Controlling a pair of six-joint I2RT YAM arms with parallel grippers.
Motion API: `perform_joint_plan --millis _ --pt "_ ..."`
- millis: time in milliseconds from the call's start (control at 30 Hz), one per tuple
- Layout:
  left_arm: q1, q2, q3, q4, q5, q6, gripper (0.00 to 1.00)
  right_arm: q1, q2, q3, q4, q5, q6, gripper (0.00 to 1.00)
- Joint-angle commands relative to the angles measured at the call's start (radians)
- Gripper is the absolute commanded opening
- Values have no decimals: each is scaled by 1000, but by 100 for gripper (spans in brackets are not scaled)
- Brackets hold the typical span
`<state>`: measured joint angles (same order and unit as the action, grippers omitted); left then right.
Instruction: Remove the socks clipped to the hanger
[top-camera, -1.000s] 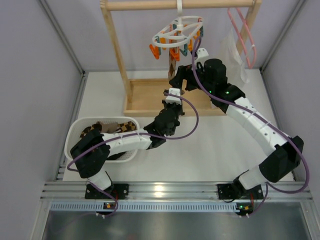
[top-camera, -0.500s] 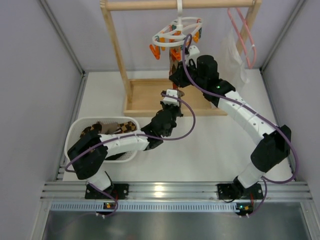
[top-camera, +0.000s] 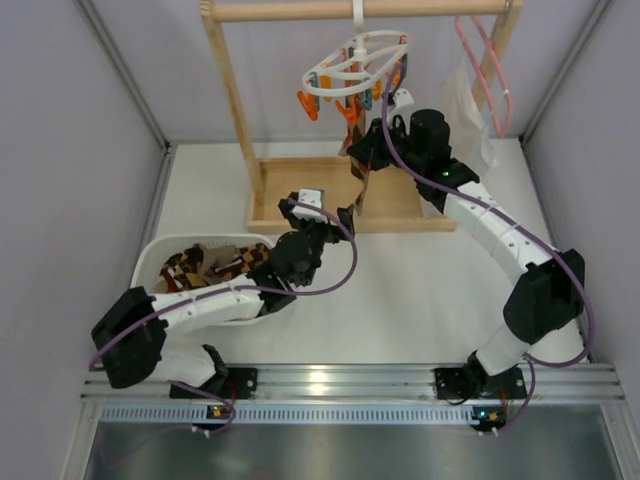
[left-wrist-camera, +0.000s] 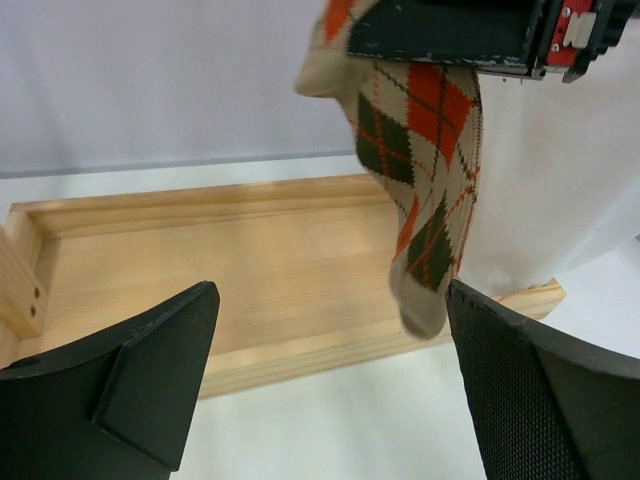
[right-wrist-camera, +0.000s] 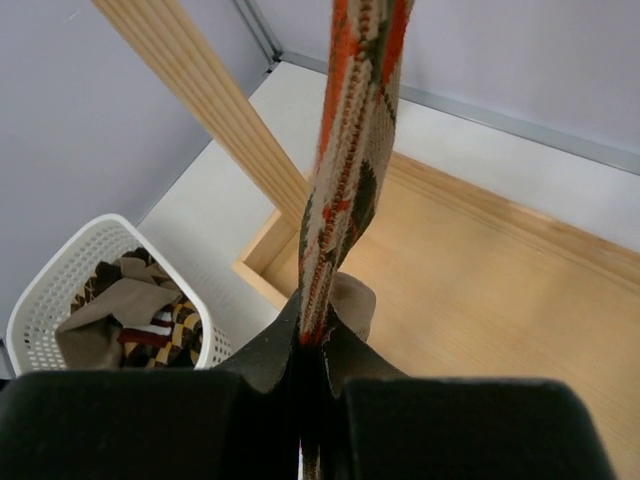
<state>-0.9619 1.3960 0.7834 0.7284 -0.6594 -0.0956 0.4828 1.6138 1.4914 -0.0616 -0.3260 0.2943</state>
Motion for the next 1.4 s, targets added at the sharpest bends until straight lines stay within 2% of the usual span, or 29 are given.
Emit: perform_joint_plan --millis 0,100,167,300,400,500,633,800,833,900,967,1033,1100,1200,1367 --pt "5 -177 -42 -82 -22 -42 98 -33 -52 1 108 -94 16 0" --pt "15 -247 -20 -243 -14 -58 98 -47 -52 1 109 -165 -4 0" --pt "28 -270 49 -382 10 -75 98 -53 -54 0 99 -217 -33 0" --pt "84 -365 169 -532 174 -142 98 -62 -71 -6 65 -280 -82 0" --pt "124 -423 262 -596 245 -183 98 -79 -87 -19 63 -317 -92 0" --pt "185 -422 345 -656 345 -222 98 -96 -106 -31 31 -350 -95 0" --pt "264 -341 537 -771 429 -234 91 -105 -130 -51 32 -361 -98 3" --pt "437 -183 719 -773 610 -309 77 -112 -137 -69 51 -360 -80 4" --pt "455 -158 747 -771 635 -314 66 -110 -137 -75 51 -360 -75 4" --pt "492 -88 831 -770 690 -320 63 -110 -134 -80 88 -360 -67 4" --pt "500 -42 884 -765 727 -313 56 -112 -132 -86 94 -361 -64 4" --pt "500 23 947 -765 751 -314 56 -112 -132 -92 103 -364 -63 4" --pt "500 75 994 -764 779 -325 51 -113 -141 -111 127 -361 -54 5" --pt "500 113 1013 -761 829 -355 43 -112 -147 -129 146 -347 -44 6" --pt "499 100 959 -690 882 -400 39 -112 -135 -105 137 -320 -37 8"
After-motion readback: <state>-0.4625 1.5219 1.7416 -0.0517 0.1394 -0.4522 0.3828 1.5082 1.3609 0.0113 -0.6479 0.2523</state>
